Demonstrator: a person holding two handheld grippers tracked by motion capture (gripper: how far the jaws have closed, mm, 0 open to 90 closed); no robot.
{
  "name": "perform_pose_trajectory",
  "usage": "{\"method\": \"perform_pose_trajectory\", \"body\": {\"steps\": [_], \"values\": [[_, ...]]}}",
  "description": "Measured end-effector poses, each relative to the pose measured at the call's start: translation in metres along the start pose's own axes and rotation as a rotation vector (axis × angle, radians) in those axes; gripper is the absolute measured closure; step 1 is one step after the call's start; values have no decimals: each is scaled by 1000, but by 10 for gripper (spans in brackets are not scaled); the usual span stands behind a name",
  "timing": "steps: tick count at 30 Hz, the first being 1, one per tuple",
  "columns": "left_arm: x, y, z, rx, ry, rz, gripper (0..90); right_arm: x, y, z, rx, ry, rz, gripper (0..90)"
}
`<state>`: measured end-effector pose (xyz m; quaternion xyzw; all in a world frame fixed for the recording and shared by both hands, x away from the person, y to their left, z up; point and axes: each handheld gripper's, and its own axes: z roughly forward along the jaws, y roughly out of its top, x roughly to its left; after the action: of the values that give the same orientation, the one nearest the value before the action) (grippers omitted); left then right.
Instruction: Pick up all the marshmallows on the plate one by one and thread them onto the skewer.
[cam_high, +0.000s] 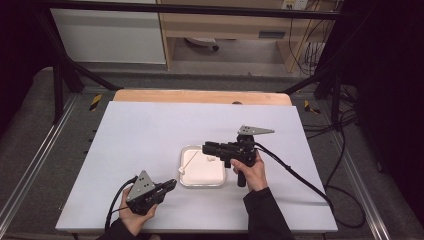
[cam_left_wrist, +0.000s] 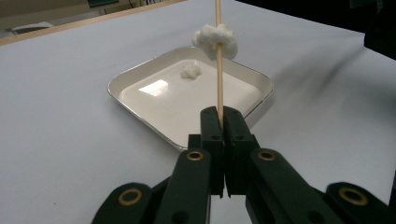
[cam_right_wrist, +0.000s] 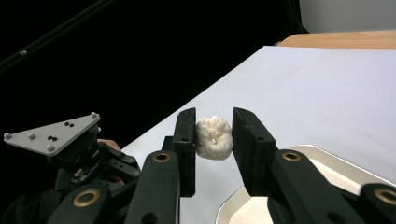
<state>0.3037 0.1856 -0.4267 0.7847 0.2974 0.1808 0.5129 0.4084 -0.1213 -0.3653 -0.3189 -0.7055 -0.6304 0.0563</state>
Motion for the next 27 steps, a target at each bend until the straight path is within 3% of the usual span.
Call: {"method": "perform_pose_trajectory", "body": {"steps": [7,15,27], "values": [[-2,0,0,0,-7,9,883,-2,1,2,-4,5,9,719],[-2,0,1,3,-10,11,883,-2,-4,9,19,34,22,726],[-3,-1,1,0,-12,17,885,2,-11,13,4,80,48,771]]}}
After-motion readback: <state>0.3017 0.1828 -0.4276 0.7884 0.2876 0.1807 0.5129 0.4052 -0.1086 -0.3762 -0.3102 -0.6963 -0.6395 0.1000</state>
